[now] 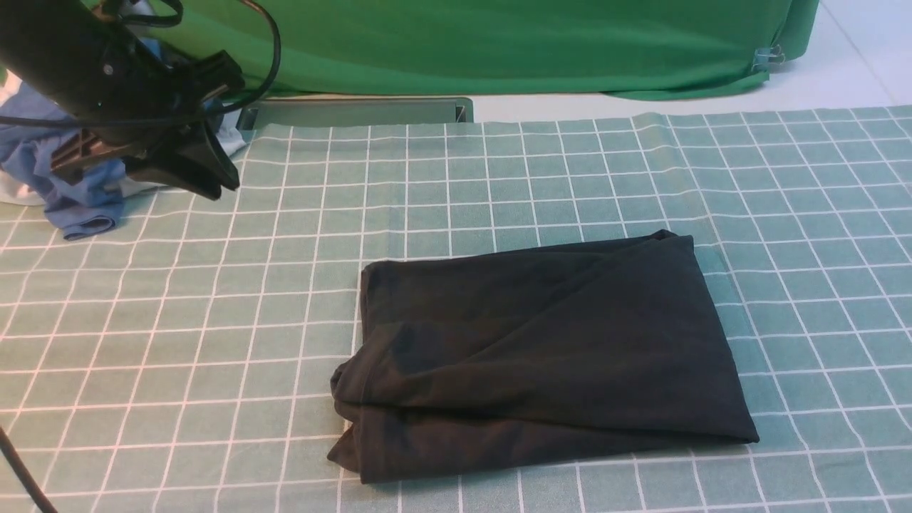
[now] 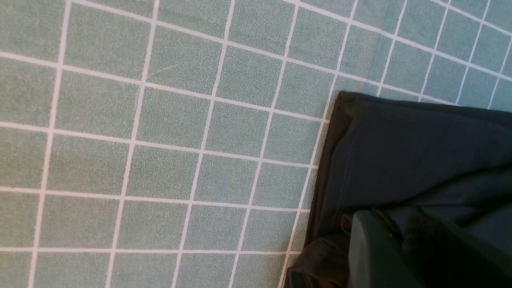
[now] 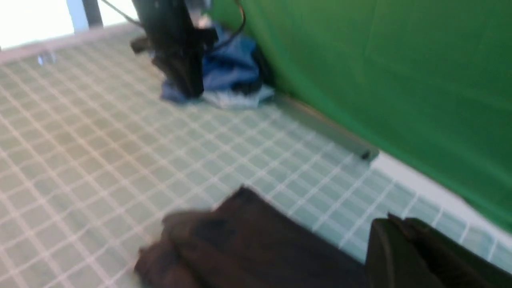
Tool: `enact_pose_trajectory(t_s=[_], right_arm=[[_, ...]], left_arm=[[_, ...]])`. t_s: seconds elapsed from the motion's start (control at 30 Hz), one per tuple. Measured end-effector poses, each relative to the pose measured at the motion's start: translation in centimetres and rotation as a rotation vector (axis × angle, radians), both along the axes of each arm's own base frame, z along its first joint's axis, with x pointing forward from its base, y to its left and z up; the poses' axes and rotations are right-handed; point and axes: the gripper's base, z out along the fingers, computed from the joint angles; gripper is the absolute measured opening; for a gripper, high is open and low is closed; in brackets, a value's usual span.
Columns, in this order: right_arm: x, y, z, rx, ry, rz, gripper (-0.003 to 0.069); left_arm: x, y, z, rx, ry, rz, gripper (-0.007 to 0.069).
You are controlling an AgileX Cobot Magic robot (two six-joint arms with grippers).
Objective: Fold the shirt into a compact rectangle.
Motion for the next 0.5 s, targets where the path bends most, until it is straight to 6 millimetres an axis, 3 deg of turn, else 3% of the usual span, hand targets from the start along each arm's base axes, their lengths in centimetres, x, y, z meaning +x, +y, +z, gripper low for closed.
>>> enact_pose_trajectory(t_s=[0.1,0.2,0.5], right_arm=[[0.2,0.3,-3.5,0.071,-0.119,0.012,0.0032],[0.5,0.6,-5.3,0.130,-0.193,0.018,0.0032],[0.8,0.9,-7.0,0.178,-0.252,0.022,0.0054]], left_arm=[[0.0,0.0,0.0,0.010,-0.010,-0.027,0.0103],[0.0,0.0,0.0,0.013,-0.014,-0.037,0.0108],[0.0,0.0,0.0,0.015,-0.015,-0.040,0.0111]])
